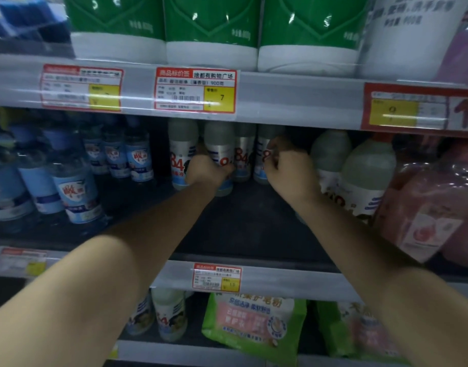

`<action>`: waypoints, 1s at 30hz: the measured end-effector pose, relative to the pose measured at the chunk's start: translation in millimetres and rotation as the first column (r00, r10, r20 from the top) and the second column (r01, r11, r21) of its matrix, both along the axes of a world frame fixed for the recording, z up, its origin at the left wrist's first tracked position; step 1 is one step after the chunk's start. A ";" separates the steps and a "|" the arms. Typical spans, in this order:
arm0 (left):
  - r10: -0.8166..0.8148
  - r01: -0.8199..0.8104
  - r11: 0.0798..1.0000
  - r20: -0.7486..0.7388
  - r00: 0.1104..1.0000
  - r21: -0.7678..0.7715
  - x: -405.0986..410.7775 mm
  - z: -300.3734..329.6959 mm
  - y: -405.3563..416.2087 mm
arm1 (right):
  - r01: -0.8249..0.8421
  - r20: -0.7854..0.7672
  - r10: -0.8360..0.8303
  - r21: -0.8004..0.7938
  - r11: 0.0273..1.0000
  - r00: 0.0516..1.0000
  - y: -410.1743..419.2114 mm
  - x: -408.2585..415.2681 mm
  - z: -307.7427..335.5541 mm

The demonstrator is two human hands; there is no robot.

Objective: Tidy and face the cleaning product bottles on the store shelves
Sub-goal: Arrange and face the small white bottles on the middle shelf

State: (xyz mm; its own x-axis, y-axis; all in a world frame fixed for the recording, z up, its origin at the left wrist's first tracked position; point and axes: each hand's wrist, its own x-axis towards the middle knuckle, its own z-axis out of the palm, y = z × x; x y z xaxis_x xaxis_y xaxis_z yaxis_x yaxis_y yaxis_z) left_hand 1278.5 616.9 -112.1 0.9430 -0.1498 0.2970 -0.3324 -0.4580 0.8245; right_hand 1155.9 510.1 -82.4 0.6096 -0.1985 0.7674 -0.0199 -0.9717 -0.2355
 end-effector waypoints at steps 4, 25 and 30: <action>0.005 -0.005 1.000 -0.006 1.000 0.031 3.0 -1.6 -5.8 | -0.002 -0.024 0.002 -0.002 1.000 1.000 -3.8 -1.8 -1.0; -0.106 0.066 0.990 0.361 0.927 0.121 -57.3 -6.2 -14.7 | -0.129 -0.033 0.127 -0.073 0.989 0.991 -5.4 -30.5 -7.8; -0.531 0.513 0.847 0.174 0.829 0.141 -101.8 -11.3 -34.0 | -0.115 0.019 0.119 -0.145 0.983 0.993 -1.0 -40.4 -13.0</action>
